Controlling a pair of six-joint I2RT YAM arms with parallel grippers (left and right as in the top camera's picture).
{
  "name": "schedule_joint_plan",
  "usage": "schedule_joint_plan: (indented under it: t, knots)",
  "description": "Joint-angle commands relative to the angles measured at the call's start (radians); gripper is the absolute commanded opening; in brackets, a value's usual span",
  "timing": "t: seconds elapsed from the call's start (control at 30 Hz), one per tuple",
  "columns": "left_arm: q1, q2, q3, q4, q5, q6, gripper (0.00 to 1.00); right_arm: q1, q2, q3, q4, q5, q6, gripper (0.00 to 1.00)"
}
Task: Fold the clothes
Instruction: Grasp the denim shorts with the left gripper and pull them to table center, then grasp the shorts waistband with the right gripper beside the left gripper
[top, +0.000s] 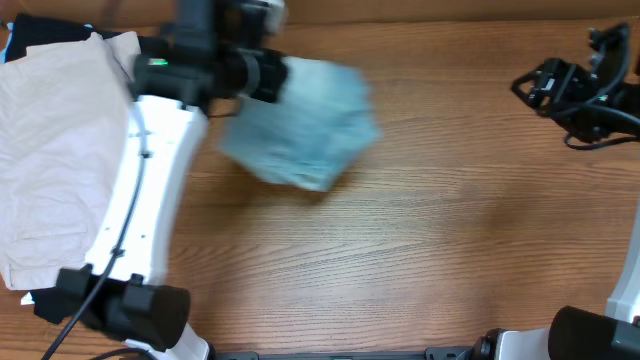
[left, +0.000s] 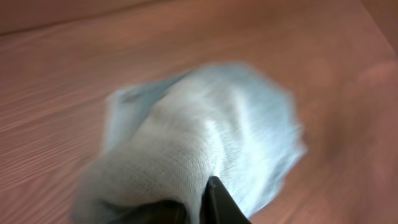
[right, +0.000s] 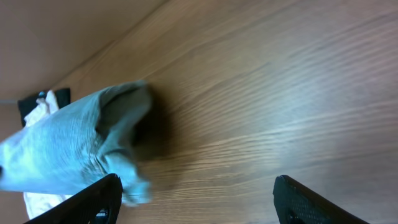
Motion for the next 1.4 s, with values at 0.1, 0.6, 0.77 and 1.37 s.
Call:
schedule_joint_plan:
  t: [0.1,0.6,0.77,1.37]
  knots:
    - [-0.187,0.075,0.027,0.032,-0.087,0.003,0.25,-0.049,-0.016,0.029,-0.026,-0.010,-0.031,0.84]
    - [0.005,0.082,0.027,-0.070,-0.205,-0.080,0.68,0.235,0.004,0.026,0.023,0.055,-0.063,0.85]
    - [0.142,0.082,0.027,-0.059,-0.208,-0.077,0.73,0.468,0.093,0.026,0.136,0.276,0.010,0.85]
    - [0.261,0.092,0.026,-0.060,-0.217,-0.076,0.74,0.770,0.582,0.026,0.364,0.613,0.324,0.79]
